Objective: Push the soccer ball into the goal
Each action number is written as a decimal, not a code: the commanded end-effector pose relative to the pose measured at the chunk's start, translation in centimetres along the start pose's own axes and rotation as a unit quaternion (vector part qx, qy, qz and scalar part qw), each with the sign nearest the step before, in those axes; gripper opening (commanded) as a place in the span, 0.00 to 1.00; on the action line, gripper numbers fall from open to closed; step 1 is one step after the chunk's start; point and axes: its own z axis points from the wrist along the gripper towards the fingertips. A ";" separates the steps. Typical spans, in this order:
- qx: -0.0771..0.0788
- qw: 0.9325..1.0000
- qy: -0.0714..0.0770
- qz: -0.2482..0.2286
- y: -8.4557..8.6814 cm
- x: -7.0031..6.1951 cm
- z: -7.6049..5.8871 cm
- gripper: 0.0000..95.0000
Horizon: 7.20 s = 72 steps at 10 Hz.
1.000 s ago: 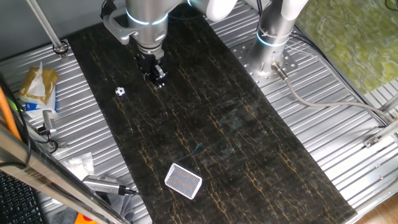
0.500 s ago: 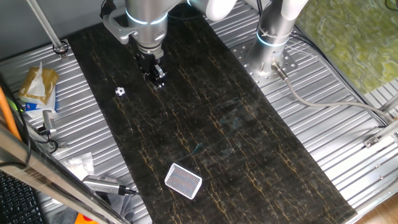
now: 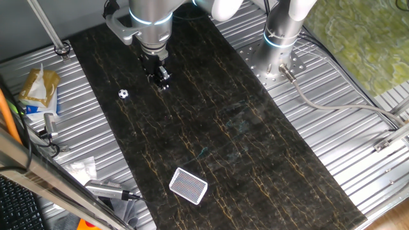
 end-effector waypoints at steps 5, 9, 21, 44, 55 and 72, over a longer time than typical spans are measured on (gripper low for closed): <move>0.000 1.000 0.000 0.003 0.0 0.0 0.0 0.40; 0.000 1.000 0.000 0.003 0.0 0.0 0.0 0.40; -0.001 1.000 0.001 0.004 0.0 -0.2 -0.1 0.40; -0.031 0.998 -0.021 -0.049 -3.2 -2.3 -1.1 0.40; -0.042 0.997 -0.018 -0.061 -6.0 -4.7 3.5 0.60; -0.024 0.994 -0.002 -0.107 -7.9 -6.1 5.7 0.60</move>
